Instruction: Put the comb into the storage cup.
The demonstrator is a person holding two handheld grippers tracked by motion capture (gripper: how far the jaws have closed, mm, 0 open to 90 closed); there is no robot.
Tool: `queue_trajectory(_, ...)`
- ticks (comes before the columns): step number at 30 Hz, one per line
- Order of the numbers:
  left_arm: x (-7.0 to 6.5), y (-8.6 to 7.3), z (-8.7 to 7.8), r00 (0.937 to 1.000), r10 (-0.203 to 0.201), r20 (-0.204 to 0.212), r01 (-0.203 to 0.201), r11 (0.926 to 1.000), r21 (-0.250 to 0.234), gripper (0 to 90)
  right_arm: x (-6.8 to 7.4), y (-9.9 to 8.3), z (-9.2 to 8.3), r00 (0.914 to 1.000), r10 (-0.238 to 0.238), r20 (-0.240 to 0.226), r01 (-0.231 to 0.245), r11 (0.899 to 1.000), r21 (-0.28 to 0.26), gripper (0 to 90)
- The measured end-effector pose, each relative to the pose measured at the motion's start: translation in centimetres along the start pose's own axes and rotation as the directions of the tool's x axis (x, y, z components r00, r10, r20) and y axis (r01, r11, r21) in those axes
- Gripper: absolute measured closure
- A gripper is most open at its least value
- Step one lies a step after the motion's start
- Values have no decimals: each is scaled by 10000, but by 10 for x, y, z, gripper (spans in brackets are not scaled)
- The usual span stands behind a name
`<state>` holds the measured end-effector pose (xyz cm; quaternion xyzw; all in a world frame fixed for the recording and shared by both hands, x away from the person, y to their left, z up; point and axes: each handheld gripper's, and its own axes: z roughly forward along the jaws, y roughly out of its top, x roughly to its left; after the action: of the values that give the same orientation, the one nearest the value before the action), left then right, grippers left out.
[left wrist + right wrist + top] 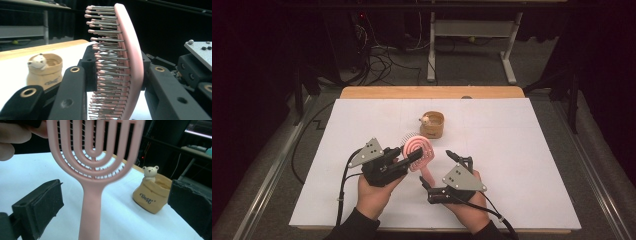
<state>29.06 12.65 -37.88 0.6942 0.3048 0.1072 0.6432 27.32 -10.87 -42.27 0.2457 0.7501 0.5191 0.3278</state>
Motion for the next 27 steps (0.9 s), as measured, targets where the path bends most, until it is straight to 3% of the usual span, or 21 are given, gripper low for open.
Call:
queue_trajectory(5, 6, 2, -5, 9998, 2, -191, -3, 10000, -41, 636, -7, -4, -1, 9989, 429, -190, -426, 9990, 153, 0)
queue_trajectory(19, 22, 2, -18, 9958, 265, -881, -258, 9996, 88, 636, -32, -18, -11, 9952, 936, 294, -950, 9942, 503, 0)
queue_trajectory(23, 26, 2, -21, 9940, 348, -1038, -340, 9994, 94, 636, -39, -23, -14, 9928, 1137, 386, -1160, 9913, 627, 0)
queue_trajectory(27, 31, 3, -28, 9926, 265, -1185, -275, 9996, -64, 636, -50, -31, -17, 9847, 1660, 520, -1693, 9833, 664, 0)
